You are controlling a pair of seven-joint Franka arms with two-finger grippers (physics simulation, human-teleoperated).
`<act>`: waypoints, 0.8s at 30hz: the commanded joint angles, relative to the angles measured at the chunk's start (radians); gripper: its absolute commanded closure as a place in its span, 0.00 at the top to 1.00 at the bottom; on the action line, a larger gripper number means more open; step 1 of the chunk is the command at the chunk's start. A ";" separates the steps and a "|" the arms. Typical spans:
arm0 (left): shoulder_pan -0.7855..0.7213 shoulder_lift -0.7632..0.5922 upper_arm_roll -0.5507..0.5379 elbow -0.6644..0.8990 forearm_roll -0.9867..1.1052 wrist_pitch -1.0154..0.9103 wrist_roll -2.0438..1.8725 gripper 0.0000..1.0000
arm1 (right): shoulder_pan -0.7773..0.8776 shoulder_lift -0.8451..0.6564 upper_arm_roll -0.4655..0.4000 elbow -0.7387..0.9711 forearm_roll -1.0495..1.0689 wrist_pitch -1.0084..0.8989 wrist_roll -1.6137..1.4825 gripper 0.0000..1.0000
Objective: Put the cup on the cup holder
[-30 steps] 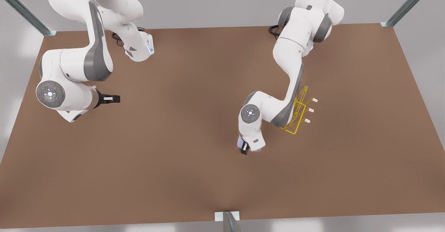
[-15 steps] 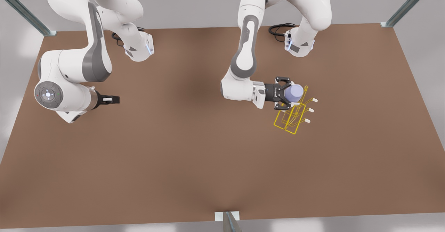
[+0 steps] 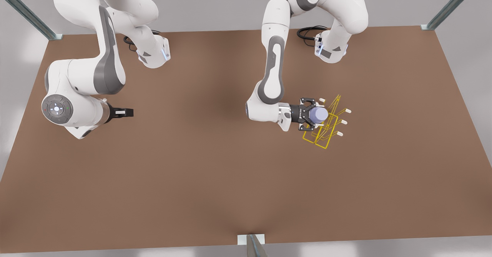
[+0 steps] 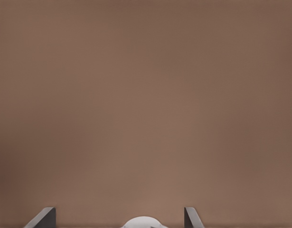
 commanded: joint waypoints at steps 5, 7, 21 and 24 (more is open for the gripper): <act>0.007 0.018 0.000 0.001 -0.006 0.110 -0.311 0.75 | 0.000 0.005 -0.001 0.001 0.000 0.001 -0.005 1.00; 0.007 0.020 0.000 0.000 -0.007 0.131 -0.347 0.75 | 0.002 0.005 -0.001 0.001 0.000 0.001 -0.005 1.00; 0.072 -0.289 0.569 0.379 -0.892 -0.508 1.767 1.00 | 0.003 0.010 -0.001 0.002 0.000 0.005 -0.008 1.00; 0.527 -0.583 -0.128 0.526 -0.540 -0.386 1.799 1.00 | 0.003 0.010 -0.001 0.002 0.000 0.005 -0.014 1.00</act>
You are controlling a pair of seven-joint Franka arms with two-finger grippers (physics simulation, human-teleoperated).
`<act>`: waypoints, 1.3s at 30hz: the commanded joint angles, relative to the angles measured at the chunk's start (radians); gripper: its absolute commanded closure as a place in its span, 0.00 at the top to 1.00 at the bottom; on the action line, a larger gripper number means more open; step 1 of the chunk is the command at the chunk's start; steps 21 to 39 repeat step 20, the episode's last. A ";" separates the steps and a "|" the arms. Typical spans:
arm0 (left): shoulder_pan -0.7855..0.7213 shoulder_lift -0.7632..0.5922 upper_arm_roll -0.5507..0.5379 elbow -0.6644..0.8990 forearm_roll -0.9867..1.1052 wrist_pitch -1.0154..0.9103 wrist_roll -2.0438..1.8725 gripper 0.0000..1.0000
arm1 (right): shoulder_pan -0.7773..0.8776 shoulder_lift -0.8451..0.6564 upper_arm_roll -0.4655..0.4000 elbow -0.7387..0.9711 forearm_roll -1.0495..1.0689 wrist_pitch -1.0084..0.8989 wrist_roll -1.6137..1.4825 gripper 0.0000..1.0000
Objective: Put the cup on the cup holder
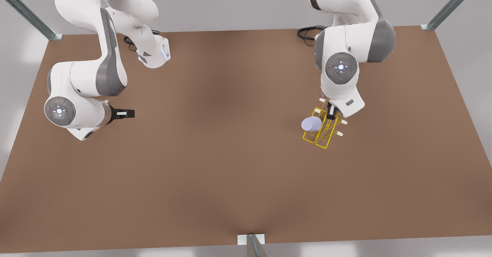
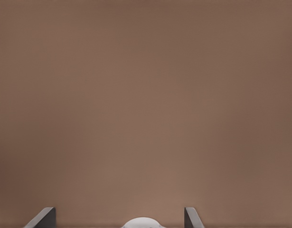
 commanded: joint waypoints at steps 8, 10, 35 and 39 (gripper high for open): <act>1.039 -0.323 -1.266 -0.217 0.348 0.175 0.968 1.00 | -0.003 -0.036 0.010 0.077 -0.046 0.027 -0.007 1.00; 1.060 -0.421 -1.177 -0.212 0.248 0.135 0.944 1.00 | -0.005 -0.041 0.013 0.070 -0.046 0.024 -0.009 1.00; 1.082 -0.414 -1.200 -0.380 0.320 0.301 1.080 1.00 | -0.005 -0.038 0.013 0.069 -0.042 0.024 -0.007 1.00; 1.082 -0.414 -1.200 -0.380 0.320 0.301 1.080 1.00 | -0.005 -0.038 0.013 0.069 -0.042 0.024 -0.007 1.00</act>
